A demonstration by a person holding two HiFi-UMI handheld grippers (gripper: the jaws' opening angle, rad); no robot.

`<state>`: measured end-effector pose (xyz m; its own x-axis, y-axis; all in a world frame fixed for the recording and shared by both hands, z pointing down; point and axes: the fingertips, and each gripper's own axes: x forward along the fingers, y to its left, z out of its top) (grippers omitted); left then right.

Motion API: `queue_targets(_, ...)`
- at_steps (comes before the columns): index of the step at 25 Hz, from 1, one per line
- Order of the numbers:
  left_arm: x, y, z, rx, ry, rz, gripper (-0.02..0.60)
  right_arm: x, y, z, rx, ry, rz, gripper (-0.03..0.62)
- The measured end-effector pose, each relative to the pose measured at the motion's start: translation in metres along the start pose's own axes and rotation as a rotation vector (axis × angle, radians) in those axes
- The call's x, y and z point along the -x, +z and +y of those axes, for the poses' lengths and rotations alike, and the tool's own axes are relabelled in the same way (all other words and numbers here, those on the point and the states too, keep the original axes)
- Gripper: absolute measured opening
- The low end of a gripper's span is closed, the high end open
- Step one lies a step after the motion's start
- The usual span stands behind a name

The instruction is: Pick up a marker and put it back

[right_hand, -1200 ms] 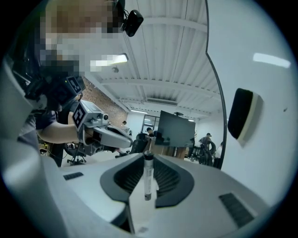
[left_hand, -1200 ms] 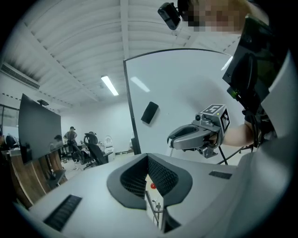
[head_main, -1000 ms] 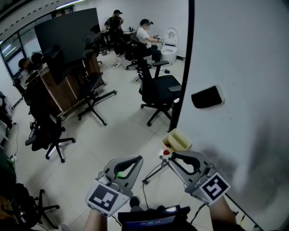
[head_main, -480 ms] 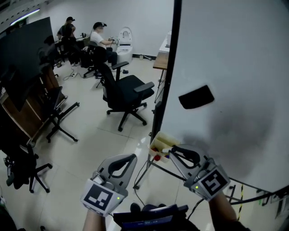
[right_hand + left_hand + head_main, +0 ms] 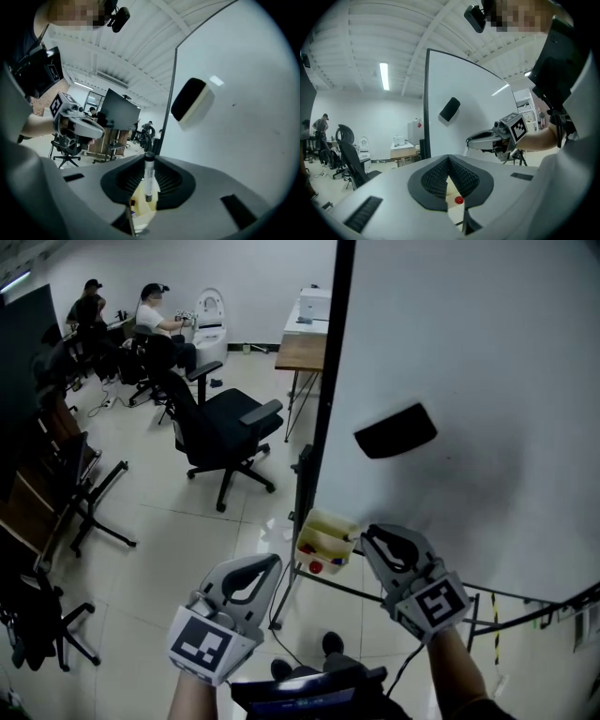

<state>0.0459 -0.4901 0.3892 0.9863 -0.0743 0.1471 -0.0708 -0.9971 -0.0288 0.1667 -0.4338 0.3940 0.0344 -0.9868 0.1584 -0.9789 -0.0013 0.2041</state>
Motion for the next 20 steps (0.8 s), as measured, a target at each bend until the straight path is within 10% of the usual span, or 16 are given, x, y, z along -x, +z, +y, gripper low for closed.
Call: queue_targets(20, -0.052, -0.032, 0.016, 0.052, 0.01, 0.104, -0.002, -0.047, -0.11, -0.02, -0.036, 0.043, 0.189, 0.08)
